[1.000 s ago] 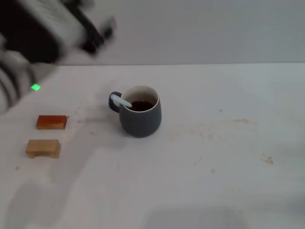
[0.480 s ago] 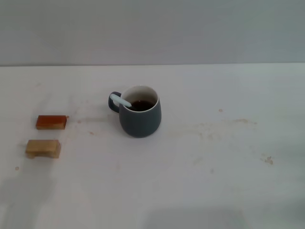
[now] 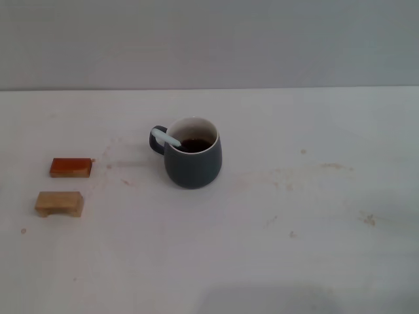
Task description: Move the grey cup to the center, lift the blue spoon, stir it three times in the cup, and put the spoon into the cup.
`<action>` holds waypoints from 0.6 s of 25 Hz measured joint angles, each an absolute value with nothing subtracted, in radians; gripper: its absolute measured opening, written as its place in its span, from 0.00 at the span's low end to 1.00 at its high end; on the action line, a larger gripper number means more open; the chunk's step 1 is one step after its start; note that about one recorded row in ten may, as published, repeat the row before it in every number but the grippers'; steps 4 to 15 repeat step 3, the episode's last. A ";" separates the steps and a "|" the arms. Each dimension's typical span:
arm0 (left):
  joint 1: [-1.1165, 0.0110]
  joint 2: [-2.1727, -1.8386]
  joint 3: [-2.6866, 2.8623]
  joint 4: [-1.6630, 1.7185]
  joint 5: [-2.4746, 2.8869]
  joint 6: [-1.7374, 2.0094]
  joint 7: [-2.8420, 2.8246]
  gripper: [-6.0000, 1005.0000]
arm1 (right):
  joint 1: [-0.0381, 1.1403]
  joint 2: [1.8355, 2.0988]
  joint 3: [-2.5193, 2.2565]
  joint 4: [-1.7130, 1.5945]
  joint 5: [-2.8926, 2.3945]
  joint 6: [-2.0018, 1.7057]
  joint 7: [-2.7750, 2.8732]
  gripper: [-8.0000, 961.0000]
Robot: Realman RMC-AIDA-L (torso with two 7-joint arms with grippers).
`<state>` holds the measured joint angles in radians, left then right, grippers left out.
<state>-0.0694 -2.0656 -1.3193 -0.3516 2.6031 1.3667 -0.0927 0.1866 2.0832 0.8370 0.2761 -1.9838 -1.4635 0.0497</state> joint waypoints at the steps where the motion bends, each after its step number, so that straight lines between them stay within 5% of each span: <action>1: -0.083 -2.066 -1.319 -0.311 2.597 1.376 -0.112 0.59 | 0.186 2.083 0.833 0.276 -1.984 -1.471 0.050 0.01; 15: -0.100 -2.065 -1.315 -0.258 2.596 1.398 -0.129 0.59 | 0.186 2.083 0.828 0.274 -1.984 -1.477 0.050 0.01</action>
